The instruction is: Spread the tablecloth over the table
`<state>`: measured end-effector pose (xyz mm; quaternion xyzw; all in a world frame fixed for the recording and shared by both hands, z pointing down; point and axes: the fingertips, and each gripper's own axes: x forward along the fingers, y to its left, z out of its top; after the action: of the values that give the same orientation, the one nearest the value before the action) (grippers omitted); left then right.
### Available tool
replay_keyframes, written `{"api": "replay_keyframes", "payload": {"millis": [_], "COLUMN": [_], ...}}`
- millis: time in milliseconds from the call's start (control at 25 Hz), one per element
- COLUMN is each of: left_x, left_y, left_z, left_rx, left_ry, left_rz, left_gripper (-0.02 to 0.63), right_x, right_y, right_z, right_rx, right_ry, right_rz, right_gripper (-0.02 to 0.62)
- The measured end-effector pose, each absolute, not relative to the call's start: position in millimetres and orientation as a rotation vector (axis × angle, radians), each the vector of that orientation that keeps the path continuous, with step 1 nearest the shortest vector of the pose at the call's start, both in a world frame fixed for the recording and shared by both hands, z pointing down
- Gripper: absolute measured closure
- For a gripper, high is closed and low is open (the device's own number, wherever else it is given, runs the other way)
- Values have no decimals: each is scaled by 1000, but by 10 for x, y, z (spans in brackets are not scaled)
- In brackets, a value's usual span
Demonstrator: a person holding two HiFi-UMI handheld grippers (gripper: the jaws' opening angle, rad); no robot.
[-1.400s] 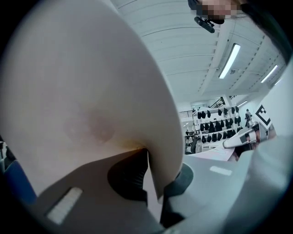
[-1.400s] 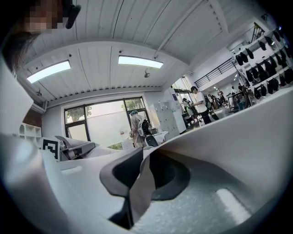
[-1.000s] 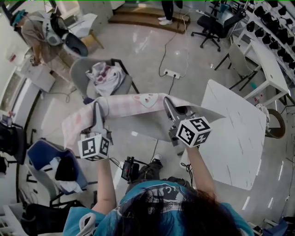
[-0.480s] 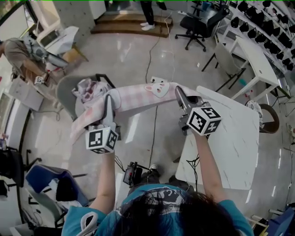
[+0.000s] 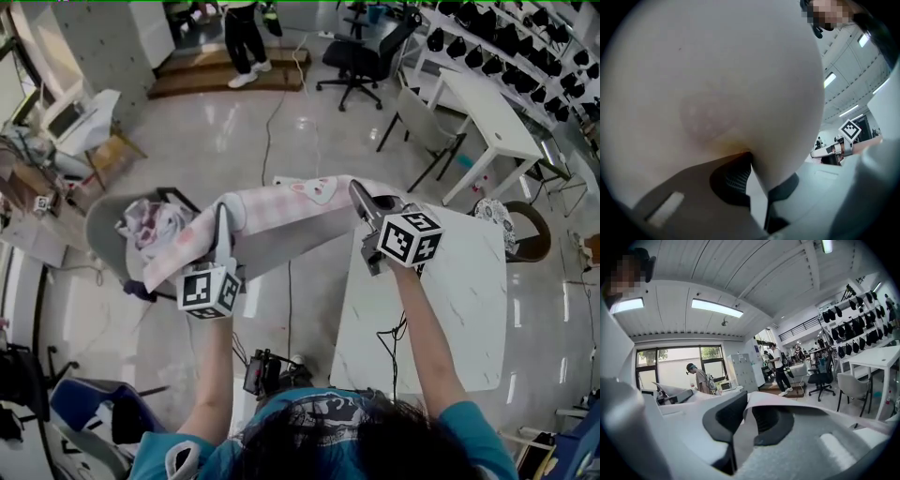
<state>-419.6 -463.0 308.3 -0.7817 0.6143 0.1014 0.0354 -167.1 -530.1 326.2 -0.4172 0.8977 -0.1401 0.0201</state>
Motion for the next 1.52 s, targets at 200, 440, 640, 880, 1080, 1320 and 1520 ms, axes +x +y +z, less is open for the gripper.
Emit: {"api": "replay_keyframes", "payload": {"millis": [200, 440, 640, 880, 1080, 1320, 1520], "left_x": [-3799, -3181, -2511, -1977, -1202, -602, -64], "left_y": [-4931, -5227, -5317, -5471, -5320, -5138, -4731], "left_z": [2744, 2346, 2196, 2696, 3002, 3048, 3321], "left_rx": [-2377, -2397, -2487, -2748, -2919, -3019, -3134], "left_ry": [1792, 1633, 1512, 1501, 1377, 1212, 1181], "left_rz": [346, 382, 459, 474, 421, 352, 387], "left_gripper": [568, 568, 565, 552, 554, 555, 554], "right_x": [-1284, -672, 51, 632, 1406, 1980, 2515], "right_y": [-5622, -5824, -5739, -5458, -5028, -4594, -4079], "right_z": [3010, 2572, 2411, 2502, 2898, 3151, 3377], "right_rx": [-1258, -1282, -1380, -1576, -1710, -1765, -1798], "right_ry": [2754, 2682, 2592, 2610, 2488, 2342, 2293], "right_rz": [-373, -267, -216, -102, -217, -306, -336], "right_gripper": [558, 558, 558, 560, 560, 558, 558]}}
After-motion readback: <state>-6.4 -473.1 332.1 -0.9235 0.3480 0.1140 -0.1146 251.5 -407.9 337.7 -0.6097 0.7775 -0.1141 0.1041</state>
